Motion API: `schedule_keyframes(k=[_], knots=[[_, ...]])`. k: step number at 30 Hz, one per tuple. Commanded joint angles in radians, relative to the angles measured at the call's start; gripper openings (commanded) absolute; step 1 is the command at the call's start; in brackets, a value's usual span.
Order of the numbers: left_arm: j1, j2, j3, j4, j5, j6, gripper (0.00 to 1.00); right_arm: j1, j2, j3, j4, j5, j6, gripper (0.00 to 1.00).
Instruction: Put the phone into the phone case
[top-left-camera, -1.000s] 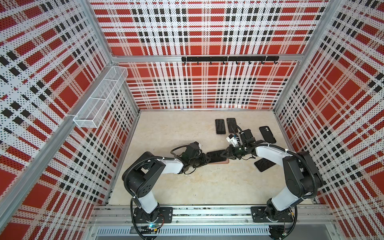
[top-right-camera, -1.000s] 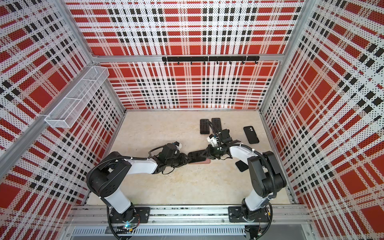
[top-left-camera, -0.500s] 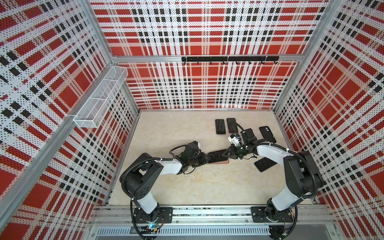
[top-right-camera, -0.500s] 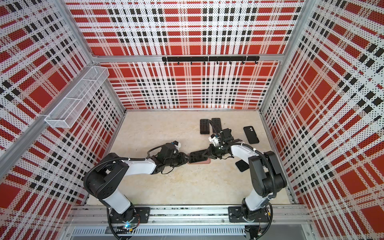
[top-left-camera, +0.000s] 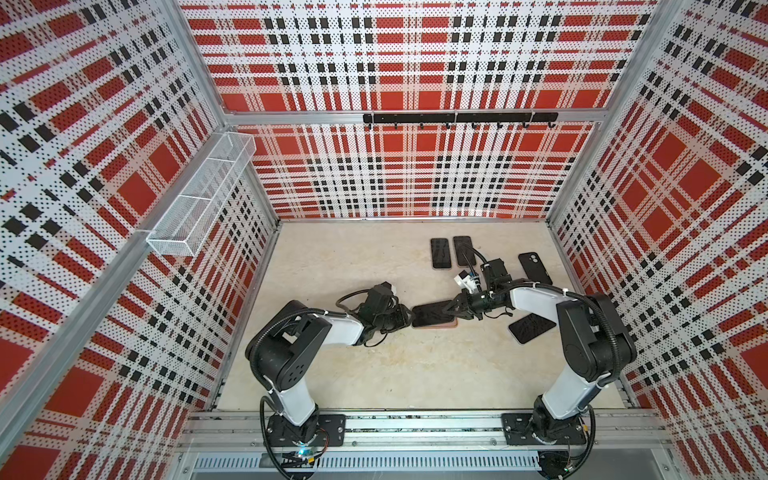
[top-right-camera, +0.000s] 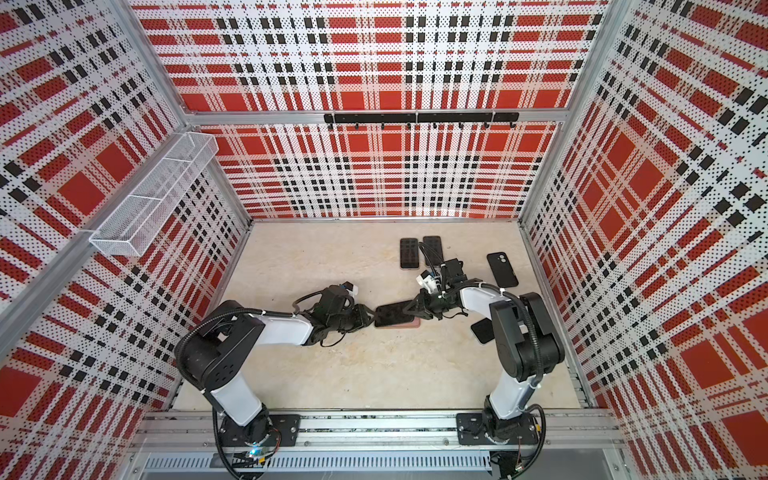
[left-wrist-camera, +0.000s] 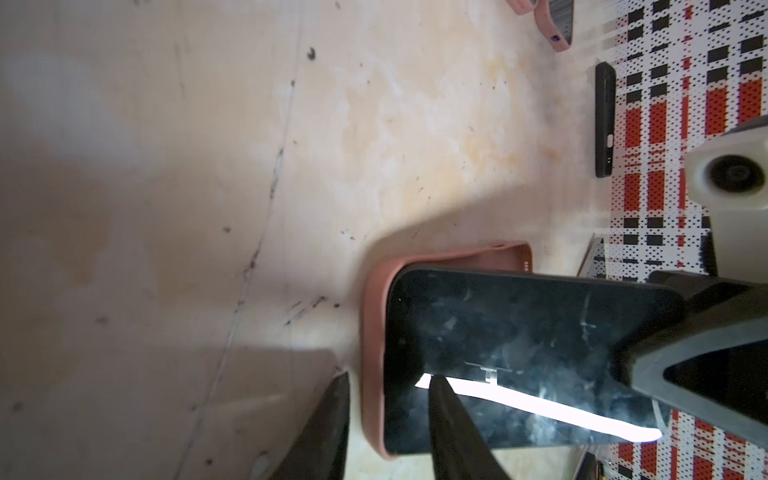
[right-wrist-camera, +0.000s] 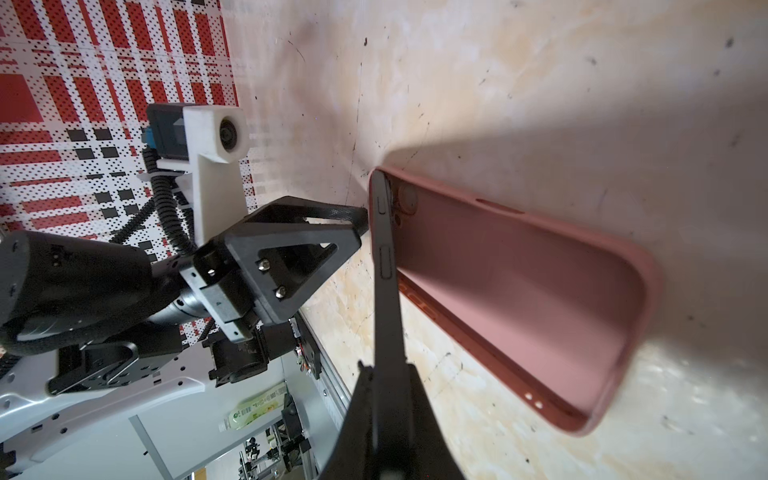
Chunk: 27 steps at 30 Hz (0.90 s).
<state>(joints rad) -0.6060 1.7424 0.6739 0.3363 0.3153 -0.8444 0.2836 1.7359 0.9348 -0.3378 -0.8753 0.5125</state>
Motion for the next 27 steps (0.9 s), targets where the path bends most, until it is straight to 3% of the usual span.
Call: schedule_keyframes(k=[1, 7, 17, 27], knots=[[0.005, 0.025, 0.022, 0.025, 0.016, 0.025, 0.35, 0.004, 0.054, -0.002, -0.036, 0.076, -0.03, 0.13], [0.001, 0.056, 0.053, 0.013, 0.019, 0.049, 0.34, 0.003, 0.083, 0.039, -0.084, 0.106, -0.056, 0.2], [-0.02, 0.088, 0.131, -0.191, -0.117, 0.156, 0.31, 0.004, 0.082, 0.119, -0.228, 0.191, -0.116, 0.36], [-0.035, 0.123, 0.159, -0.233, -0.142, 0.177, 0.29, 0.005, 0.062, 0.188, -0.375, 0.311, -0.168, 0.39]])
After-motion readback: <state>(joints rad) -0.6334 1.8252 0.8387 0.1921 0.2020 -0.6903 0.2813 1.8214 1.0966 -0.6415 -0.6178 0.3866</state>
